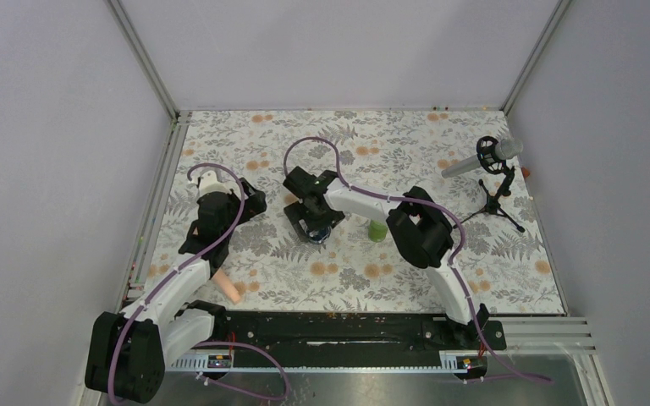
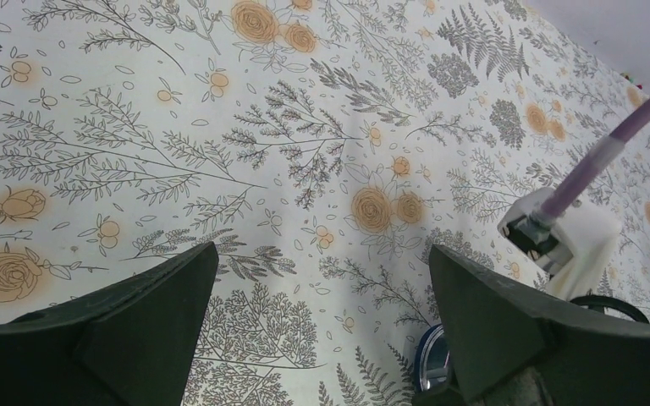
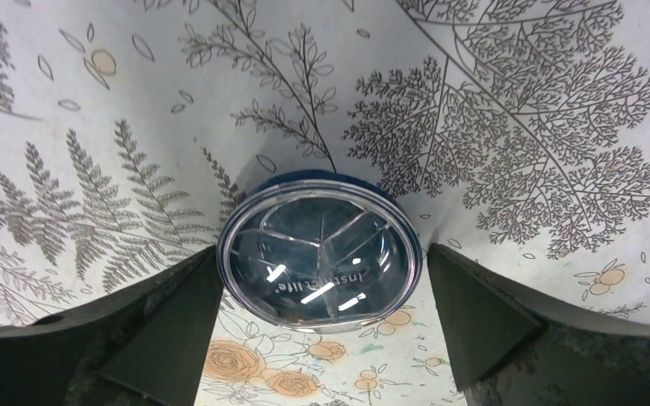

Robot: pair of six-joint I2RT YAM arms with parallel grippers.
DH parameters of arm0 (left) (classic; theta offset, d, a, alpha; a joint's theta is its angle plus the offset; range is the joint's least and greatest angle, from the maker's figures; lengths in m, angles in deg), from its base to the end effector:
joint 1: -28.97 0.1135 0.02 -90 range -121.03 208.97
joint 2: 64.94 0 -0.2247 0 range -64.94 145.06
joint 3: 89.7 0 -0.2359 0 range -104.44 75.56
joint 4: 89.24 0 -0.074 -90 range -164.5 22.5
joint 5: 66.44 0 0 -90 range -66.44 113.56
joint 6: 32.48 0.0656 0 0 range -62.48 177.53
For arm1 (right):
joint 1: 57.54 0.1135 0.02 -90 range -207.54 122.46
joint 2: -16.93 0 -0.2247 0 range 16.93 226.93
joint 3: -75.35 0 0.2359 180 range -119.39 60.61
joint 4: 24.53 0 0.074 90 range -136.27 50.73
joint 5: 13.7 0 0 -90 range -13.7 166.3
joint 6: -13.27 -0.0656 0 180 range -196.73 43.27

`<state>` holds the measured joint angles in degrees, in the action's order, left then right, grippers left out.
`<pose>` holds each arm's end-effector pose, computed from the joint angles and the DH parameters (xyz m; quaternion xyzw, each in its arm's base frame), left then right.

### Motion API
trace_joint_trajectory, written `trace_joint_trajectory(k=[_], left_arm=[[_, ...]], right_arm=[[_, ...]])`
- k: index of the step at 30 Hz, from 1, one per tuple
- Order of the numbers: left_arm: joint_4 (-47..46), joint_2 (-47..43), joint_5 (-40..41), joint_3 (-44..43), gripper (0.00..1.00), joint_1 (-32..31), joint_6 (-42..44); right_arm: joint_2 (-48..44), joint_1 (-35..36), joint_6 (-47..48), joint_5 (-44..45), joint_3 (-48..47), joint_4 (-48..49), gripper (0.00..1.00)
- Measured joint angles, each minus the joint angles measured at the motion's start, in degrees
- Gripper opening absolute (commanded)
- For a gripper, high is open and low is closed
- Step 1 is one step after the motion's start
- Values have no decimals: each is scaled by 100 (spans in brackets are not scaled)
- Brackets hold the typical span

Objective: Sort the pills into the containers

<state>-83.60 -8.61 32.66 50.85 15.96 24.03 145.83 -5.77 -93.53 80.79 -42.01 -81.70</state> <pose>0.2453 -0.0460 0.1789 -0.1907 0.8079 -0.1579 0.5348 0.2781 0.3447 0.1113 -0.2882 0.9388 0.0722 0.1742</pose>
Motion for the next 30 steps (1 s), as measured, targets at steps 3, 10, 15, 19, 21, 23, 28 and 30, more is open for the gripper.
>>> trace_joint_trajectory(k=[3, 10, 15, 19, 21, 23, 28, 30], left_arm=[[-7, -63, 0, 11, 97, 0, -4], [-11, -138, -11, 94, 97, 2, -20], [-22, -188, -52, 94, 97, 2, -20], [-9, -188, -136, 94, 97, 2, -20], [-7, -188, -184, 94, 97, 4, -24], [2, -188, -337, 85, 97, 31, -48], [212, -39, -1300, -308, 96, 249, -90], [199, 94, -1805, -557, 96, 313, -87]], right_arm=[[-216, 0, 195, -90, 345, 140, 93], [-247, 0, 953, -118, 439, 459, 91], [-245, 0, 1287, -186, 439, 581, 61], [-280, -2, 1399, -229, 511, 693, 57], [-407, -24, 1425, -264, 704, 852, 57], [-673, -72, 1478, -426, 1045, 1058, 57], [-1650, -551, 1759, -1255, 1755, 1716, 57], [-2129, -852, 1919, -1655, 1985, 2107, 57]])
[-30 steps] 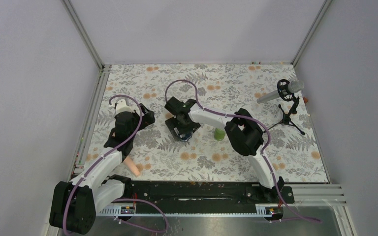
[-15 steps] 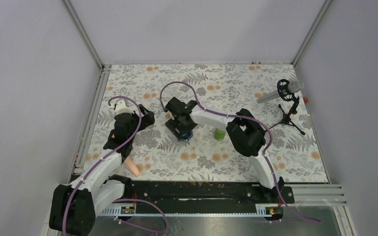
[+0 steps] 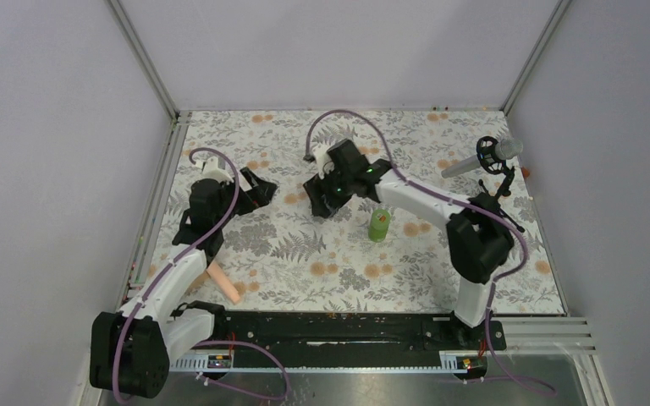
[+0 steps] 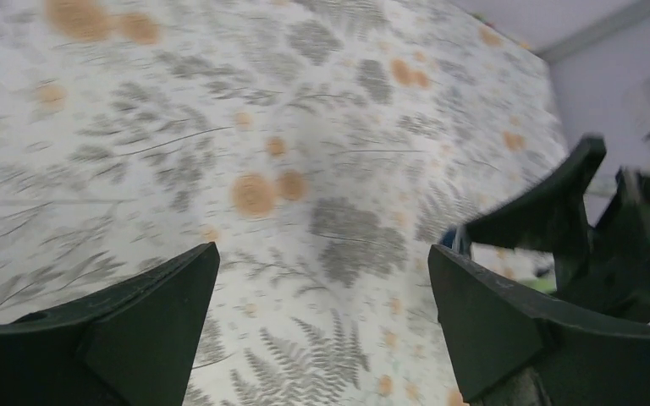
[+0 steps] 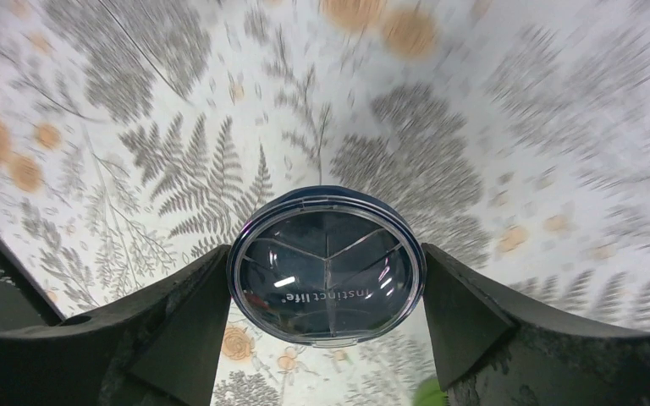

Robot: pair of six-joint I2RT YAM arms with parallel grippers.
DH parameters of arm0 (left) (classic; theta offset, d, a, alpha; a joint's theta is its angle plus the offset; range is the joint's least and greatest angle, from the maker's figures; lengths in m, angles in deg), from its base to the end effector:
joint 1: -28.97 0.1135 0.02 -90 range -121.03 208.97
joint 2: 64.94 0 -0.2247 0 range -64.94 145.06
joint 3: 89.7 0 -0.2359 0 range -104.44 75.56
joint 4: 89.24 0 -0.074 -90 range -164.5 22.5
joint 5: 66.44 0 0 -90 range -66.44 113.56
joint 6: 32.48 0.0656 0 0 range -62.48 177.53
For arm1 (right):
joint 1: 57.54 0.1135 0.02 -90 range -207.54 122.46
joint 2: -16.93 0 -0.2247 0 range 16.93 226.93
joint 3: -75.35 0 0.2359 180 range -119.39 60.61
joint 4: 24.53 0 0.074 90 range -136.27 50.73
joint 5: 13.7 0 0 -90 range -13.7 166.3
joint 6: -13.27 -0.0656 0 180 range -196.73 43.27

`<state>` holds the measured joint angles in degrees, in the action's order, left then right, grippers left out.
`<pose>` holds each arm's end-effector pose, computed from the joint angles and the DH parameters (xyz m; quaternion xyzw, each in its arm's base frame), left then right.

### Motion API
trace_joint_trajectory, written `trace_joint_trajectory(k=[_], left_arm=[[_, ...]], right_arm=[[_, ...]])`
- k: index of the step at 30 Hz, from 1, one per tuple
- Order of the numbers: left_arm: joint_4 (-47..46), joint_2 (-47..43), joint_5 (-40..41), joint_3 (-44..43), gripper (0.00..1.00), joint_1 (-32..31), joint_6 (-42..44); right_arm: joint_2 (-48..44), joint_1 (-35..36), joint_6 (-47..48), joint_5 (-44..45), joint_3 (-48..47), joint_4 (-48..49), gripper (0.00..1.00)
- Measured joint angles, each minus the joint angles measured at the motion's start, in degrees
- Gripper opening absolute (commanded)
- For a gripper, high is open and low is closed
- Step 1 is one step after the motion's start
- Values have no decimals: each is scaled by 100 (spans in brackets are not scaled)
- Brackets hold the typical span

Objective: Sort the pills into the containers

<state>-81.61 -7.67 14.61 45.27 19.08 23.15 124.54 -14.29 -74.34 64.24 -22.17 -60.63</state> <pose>0.2540 -0.0546 0.2053 -0.1292 0.8070 -0.2749 0.5065 0.2935 0.2949 0.1866 -0.3940 0.8353 0.2208 0.3136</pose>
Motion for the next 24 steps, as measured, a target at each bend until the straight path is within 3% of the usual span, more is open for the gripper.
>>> trace_joint_trajectory(k=[6, 12, 20, 24], left_arm=[[-173, 459, -1718, -719, 94, 46, -142], [-334, 1176, -3119, -1552, 92, 90, -660], [-444, 2028, -4459, -2251, 89, 90, -1521], [-125, 2164, -4699, -2420, 89, 90, -1556]], right_arm=[[-1040, -356, 560, -892, 549, 1139, 58], [-1403, -302, 841, -1519, 1270, 2406, 57], [-1484, -302, 962, -1655, 1858, 3626, 58], [-1486, -302, 935, -1631, 1963, 4291, 59]])
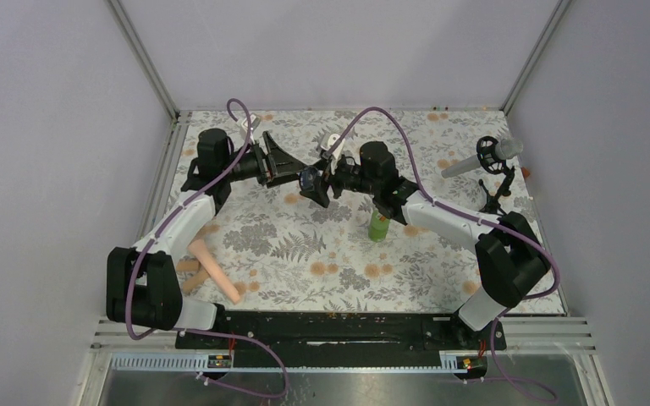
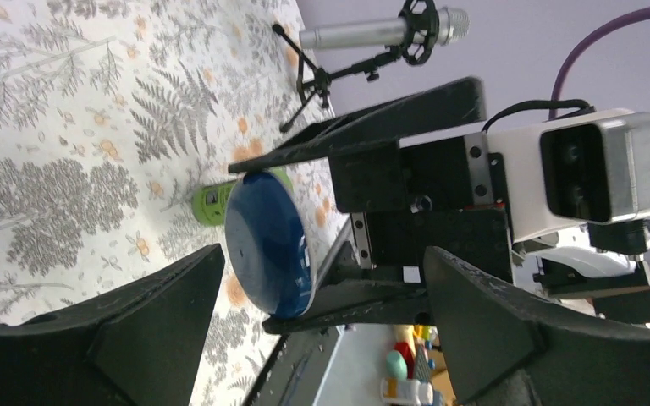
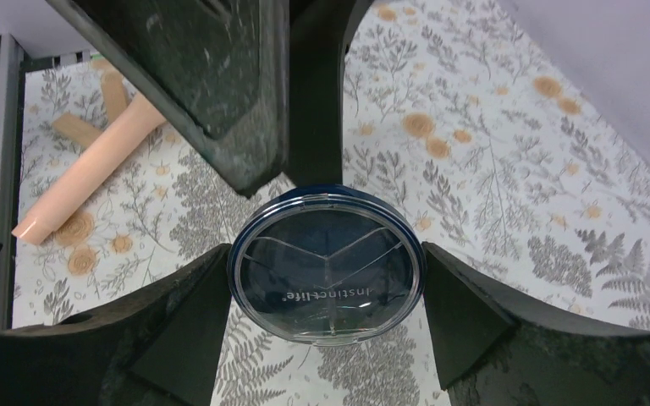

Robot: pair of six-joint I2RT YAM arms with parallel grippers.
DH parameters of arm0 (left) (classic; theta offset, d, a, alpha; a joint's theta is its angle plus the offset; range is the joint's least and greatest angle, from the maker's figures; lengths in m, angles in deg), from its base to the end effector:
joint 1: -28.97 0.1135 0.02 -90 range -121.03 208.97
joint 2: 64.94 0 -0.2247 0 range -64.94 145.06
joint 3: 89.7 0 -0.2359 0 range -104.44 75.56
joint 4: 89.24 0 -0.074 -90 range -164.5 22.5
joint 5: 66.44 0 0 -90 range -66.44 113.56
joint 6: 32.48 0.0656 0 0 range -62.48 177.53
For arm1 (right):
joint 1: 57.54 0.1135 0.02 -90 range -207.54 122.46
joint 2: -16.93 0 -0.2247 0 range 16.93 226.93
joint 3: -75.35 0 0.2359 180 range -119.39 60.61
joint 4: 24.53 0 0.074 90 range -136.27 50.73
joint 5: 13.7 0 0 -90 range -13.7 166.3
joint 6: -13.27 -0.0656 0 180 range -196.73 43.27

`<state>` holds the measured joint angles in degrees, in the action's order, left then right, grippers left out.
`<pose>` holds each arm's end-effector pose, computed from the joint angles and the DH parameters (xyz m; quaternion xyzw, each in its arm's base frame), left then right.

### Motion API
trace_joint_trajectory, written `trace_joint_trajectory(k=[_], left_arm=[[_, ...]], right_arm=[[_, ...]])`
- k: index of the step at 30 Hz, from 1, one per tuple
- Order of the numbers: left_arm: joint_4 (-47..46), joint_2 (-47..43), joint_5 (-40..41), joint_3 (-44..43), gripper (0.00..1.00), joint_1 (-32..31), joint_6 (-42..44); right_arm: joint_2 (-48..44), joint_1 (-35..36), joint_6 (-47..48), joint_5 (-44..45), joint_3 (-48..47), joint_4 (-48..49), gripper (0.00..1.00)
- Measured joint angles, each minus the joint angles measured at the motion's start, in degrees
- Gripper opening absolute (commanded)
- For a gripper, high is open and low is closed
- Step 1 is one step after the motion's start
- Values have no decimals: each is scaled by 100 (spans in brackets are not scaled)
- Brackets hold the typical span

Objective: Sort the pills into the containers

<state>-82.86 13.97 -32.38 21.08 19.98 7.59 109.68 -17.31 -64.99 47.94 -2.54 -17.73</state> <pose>0.3034 -0.1030 0.2636 0.0174 0.7597 -0.5875 0.2781 0.2770 0.2752 0.2590 -0.4651 0.5877 0.3357 0.5706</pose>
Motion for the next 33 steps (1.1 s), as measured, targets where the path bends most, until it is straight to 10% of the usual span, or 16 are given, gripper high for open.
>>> trace_joint_trajectory(k=[12, 22, 33], left_arm=[[238, 240, -494, -94, 86, -70, -310], [-1790, 352, -820, 345, 69, -72, -2046], [-2511, 409, -903, 439, 14, -63, -2769]], right_arm=[[2, 0, -352, -219, 57, 1128, 60], [13, -4, -717, -636, 57, 1644, 60], [44, -55, -1047, -831, 50, 1980, 76]])
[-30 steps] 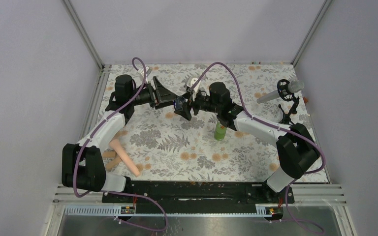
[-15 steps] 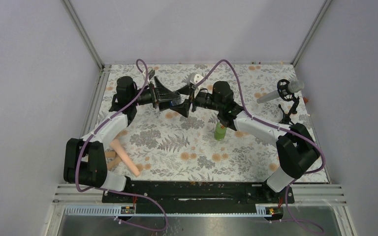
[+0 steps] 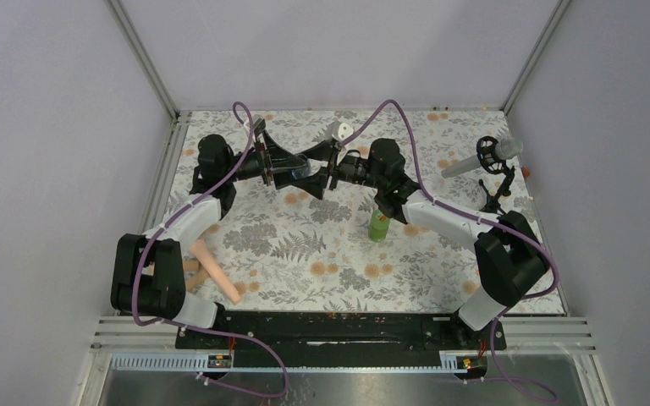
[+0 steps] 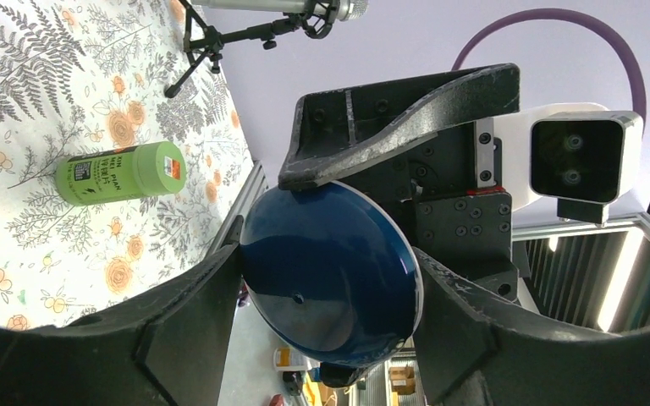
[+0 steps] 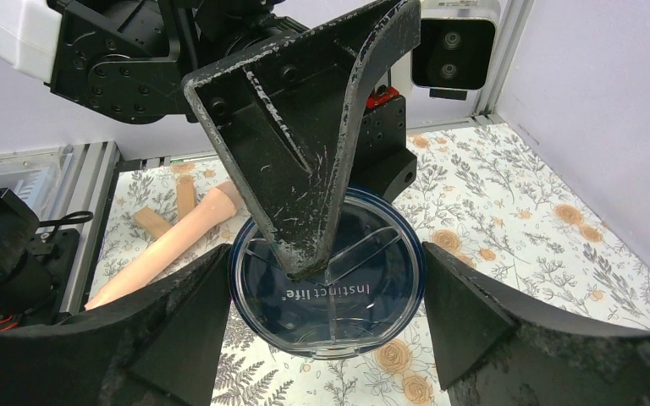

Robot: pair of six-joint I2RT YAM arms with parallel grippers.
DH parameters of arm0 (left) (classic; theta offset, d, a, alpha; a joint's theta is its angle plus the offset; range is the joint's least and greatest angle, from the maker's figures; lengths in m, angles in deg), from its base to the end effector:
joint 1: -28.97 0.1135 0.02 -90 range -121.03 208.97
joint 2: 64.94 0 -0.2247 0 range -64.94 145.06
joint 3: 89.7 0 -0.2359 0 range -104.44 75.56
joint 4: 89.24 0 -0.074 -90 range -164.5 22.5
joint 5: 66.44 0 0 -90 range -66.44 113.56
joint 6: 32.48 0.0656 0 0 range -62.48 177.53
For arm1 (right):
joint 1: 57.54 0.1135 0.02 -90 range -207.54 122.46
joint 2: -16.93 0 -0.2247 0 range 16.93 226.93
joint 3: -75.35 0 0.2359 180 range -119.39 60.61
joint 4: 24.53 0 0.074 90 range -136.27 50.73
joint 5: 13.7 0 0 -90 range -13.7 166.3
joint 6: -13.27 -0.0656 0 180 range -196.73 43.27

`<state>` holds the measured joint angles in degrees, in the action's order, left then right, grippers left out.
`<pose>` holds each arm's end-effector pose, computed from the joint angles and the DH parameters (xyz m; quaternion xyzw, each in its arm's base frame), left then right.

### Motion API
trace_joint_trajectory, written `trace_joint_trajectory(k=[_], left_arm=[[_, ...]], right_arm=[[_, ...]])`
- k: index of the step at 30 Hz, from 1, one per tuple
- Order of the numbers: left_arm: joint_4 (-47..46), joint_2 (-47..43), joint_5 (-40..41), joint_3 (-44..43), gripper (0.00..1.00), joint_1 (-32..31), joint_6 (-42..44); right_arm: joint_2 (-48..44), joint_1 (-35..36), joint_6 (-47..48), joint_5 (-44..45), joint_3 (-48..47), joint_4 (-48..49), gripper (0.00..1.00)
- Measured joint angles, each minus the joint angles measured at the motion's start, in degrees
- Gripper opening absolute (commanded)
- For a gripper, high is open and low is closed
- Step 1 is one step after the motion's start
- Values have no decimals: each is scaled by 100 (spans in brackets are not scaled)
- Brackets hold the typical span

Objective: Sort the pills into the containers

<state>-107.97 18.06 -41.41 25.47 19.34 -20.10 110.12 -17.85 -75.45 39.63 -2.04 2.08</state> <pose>0.3041 -0.1119 0.2640 -0.0155 0.7055 -0.6871 0.1731 0.2704 0.2753 0.2974 -0.4388 0.4819 0.4299 0.6248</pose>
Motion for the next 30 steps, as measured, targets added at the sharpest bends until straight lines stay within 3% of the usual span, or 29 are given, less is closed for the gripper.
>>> trace_joint_trajectory(k=[4, 7, 17, 30], left_arm=[[350, 0, 33, -2, 2, -2, 221], [855, -2, 144, -17, 0, -11, 702], [2605, -151, 1060, -219, 0, -44, 2302], [2769, -142, 2553, 52, 0, -57, 2848]], right_arm=[[0, 0, -26, 13, -127, -455, 92], [0, 2, -129, 42, -236, -981, 99], [74, 0, -767, 367, -935, -2907, 100], [-68, 33, -1440, 1974, -490, -3606, 96]])
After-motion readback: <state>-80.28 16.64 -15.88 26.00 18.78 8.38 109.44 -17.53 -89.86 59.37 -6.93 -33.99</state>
